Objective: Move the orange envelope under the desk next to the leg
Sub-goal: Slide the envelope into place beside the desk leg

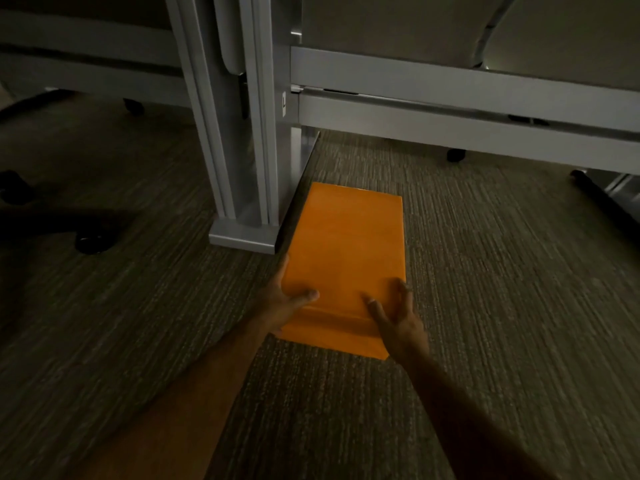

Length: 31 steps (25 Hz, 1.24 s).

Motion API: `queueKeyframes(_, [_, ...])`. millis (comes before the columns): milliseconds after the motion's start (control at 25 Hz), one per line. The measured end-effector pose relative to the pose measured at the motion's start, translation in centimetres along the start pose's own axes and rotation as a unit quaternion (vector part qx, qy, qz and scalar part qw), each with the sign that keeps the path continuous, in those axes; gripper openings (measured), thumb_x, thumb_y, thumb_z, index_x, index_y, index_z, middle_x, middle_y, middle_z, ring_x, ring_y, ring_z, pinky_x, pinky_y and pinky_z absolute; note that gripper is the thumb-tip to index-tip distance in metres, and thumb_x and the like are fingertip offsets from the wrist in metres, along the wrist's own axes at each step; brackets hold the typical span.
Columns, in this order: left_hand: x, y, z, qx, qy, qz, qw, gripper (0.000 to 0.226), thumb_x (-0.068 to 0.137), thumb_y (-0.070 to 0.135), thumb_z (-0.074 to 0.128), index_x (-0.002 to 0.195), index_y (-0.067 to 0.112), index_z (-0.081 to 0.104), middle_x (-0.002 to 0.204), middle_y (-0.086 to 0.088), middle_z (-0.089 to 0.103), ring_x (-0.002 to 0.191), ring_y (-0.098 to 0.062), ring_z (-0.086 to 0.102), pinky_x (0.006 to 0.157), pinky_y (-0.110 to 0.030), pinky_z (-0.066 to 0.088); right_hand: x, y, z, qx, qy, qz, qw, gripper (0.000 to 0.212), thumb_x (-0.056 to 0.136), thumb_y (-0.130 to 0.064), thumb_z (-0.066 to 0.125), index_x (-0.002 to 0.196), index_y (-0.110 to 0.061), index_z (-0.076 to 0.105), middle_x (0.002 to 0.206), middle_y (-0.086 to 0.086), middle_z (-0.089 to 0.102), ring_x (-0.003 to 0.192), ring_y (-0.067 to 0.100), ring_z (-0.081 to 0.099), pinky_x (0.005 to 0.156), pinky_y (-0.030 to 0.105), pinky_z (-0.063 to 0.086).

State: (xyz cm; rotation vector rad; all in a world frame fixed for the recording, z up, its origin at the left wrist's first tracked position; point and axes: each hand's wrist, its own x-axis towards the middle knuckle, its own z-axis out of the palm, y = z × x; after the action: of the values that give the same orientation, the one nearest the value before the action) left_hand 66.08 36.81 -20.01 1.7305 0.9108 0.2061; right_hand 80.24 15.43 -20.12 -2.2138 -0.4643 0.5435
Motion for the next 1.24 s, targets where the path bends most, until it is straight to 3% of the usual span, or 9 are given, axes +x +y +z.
queueKeyframes(400, [0.8, -0.9, -3.9, 0.018, -0.003, -0.022, 1.0, 0.111, 0.073, 0.055, 0.08, 0.151, 0.056, 0.002, 0.157, -0.003, 0.035, 0.128, -0.031, 0.046, 0.067, -0.037, 0.048, 0.4, -2.0, 2.9, -0.048, -0.043, -0.036, 0.997, 0.096, 0.082, -0.076, 0.052, 0.156, -0.037, 0.003, 0.158, 0.012, 0.034, 0.129, 0.036, 0.05, 0.103, 0.055, 0.046])
queueKeyframes(680, [4.0, -1.1, -5.6, -0.001, 0.001, -0.026, 1.0, 0.11, 0.071, 0.063, 0.078, 0.151, 0.059, 0.002, 0.159, 0.001, 0.032, 0.135, -0.035, 0.042, 0.091, -0.058, 0.05, 5.0, -3.1, 2.8, -0.099, -0.169, -0.08, 0.977, 0.144, 0.07, -0.05, 0.085, 0.149, -0.034, -0.034, 0.166, 0.018, 0.007, 0.145, 0.043, 0.027, 0.109, 0.06, 0.039])
queueKeyframes(800, [4.7, -1.6, -5.5, -0.007, 0.001, 0.006, 1.0, 0.115, 0.07, 0.063, 0.078, 0.155, 0.049, 0.001, 0.162, -0.003, 0.03, 0.139, -0.031, 0.038, 0.104, -0.051, 0.04, 5.7, -2.8, 3.1, -0.114, -0.15, -0.085, 0.978, 0.143, 0.072, -0.042, 0.086, 0.142, -0.04, -0.039, 0.163, 0.021, 0.013, 0.142, 0.045, 0.031, 0.107, 0.06, 0.041])
queueKeyframes(880, [4.7, -1.5, -5.7, 0.076, 0.008, 0.024, 0.997, 0.111, 0.075, 0.068, 0.07, 0.155, 0.047, -0.003, 0.166, -0.004, 0.014, 0.145, -0.032, 0.027, 0.109, -0.053, 0.033, 5.9, -2.8, 3.0, -0.134, -0.154, -0.088, 0.975, 0.142, 0.074, -0.038, 0.085, 0.137, -0.042, -0.042, 0.16, 0.024, 0.018, 0.138, 0.046, 0.037, 0.104, 0.061, 0.044])
queueKeyframes(920, [4.6, -1.4, -5.9, 0.181, 0.013, 0.044, 0.982, 0.103, 0.08, 0.073, 0.061, 0.155, 0.048, -0.005, 0.168, -0.002, -0.003, 0.15, -0.033, 0.013, 0.113, -0.057, 0.025, 6.0, -2.9, 2.9, -0.14, -0.163, -0.084, 0.973, 0.142, 0.074, -0.037, 0.085, 0.138, -0.041, -0.042, 0.159, 0.025, 0.018, 0.136, 0.047, 0.039, 0.102, 0.061, 0.046])
queueKeyframes(1000, [4.5, -1.2, -6.2, 0.409, 0.015, 0.154, 0.9, 0.08, 0.091, 0.074, 0.031, 0.153, 0.048, -0.011, 0.164, 0.003, -0.028, 0.15, -0.031, -0.018, 0.118, -0.06, 0.006, 6.1, -3.2, 2.6, -0.188, -0.164, -0.084, 0.965, 0.143, 0.073, -0.042, 0.085, 0.142, -0.037, -0.041, 0.162, 0.024, 0.002, 0.143, 0.05, 0.027, 0.104, 0.061, 0.045])
queueKeyframes(1080, [3.9, -1.4, -5.8, 0.506, -0.011, 0.264, 0.821, 0.067, 0.096, 0.066, 0.01, 0.153, 0.041, -0.015, 0.165, 0.001, -0.024, 0.149, -0.025, -0.026, 0.122, -0.055, 0.0, 5.9, -3.2, 2.7, -0.28, -0.127, -0.116, 0.945, 0.141, 0.072, -0.055, 0.081, 0.146, -0.033, -0.037, 0.163, 0.02, -0.021, 0.151, 0.046, -0.004, 0.112, 0.065, 0.033])
queueKeyframes(1160, [3.2, -2.1, -4.7, 0.531, -0.028, 0.279, 0.8, 0.073, 0.094, 0.068, 0.006, 0.155, 0.035, -0.015, 0.165, -0.001, -0.02, 0.15, -0.024, -0.023, 0.123, -0.051, 0.001, 5.6, -3.1, 2.9, -0.314, -0.11, -0.15, 0.931, 0.137, 0.072, -0.063, 0.075, 0.148, -0.032, -0.035, 0.16, 0.017, -0.032, 0.15, 0.041, -0.019, 0.115, 0.068, 0.024])
queueKeyframes(1240, [3.2, -2.5, -4.2, 0.528, -0.024, 0.266, 0.806, 0.074, 0.094, 0.069, 0.008, 0.156, 0.036, -0.015, 0.165, 0.0, -0.022, 0.15, -0.023, -0.023, 0.123, -0.048, -0.002, 5.7, -2.8, 2.7, -0.309, -0.113, -0.164, 0.93, 0.136, 0.073, -0.063, 0.074, 0.146, -0.033, -0.037, 0.159, 0.016, -0.034, 0.15, 0.041, -0.016, 0.114, 0.067, 0.027])
